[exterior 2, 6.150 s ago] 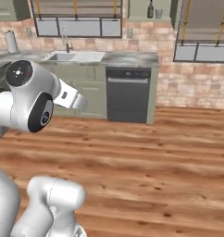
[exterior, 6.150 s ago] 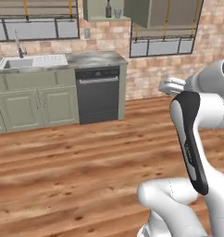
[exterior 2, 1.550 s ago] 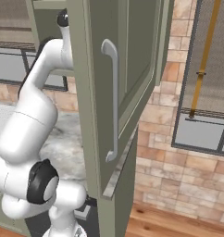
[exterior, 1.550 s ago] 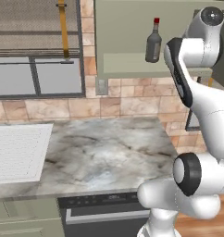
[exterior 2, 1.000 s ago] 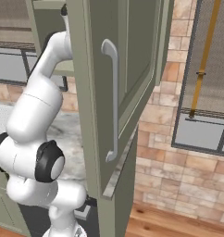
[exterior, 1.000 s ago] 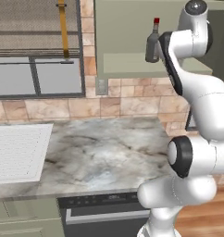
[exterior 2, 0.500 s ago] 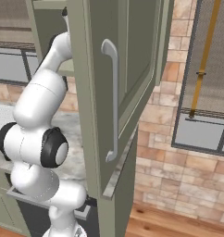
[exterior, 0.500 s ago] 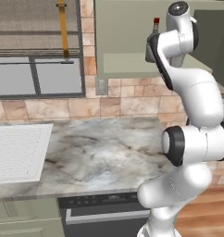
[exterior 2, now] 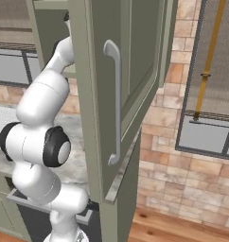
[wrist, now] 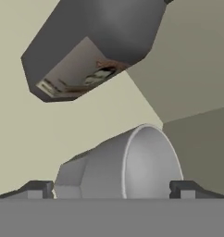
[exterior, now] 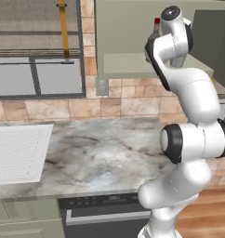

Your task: There is a bowl on the dining counter. Grab a lemon wedge from the fridge and place it in the bowl. Then get the liquor bottle and glass cup from the cabinet and place them next to the bowl.

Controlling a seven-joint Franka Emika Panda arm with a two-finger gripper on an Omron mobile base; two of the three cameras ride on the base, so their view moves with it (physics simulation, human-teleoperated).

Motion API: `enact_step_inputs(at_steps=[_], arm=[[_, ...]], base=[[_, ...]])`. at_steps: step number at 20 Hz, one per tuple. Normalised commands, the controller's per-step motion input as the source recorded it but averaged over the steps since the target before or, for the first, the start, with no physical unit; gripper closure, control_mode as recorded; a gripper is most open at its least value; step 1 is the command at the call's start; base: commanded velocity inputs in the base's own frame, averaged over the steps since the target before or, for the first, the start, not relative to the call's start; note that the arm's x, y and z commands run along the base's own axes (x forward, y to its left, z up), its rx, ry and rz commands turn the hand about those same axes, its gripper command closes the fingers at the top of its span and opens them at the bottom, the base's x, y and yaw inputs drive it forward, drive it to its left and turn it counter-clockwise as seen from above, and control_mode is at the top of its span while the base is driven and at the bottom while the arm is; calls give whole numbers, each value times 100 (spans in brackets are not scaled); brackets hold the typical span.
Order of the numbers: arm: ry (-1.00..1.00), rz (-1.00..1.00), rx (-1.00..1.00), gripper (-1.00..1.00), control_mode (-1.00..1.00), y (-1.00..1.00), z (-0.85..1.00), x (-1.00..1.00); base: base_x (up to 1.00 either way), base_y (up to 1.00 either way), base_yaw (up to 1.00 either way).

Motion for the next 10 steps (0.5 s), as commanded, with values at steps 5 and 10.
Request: enact_step_inputs(at_steps=[5, 10], arm=[[2, 1, -5, -100, -100, -2, -6, 22], [3, 1, -3, -100, -100, -6, -4, 19]], base=[[0, 0, 0], [0, 0, 0]])
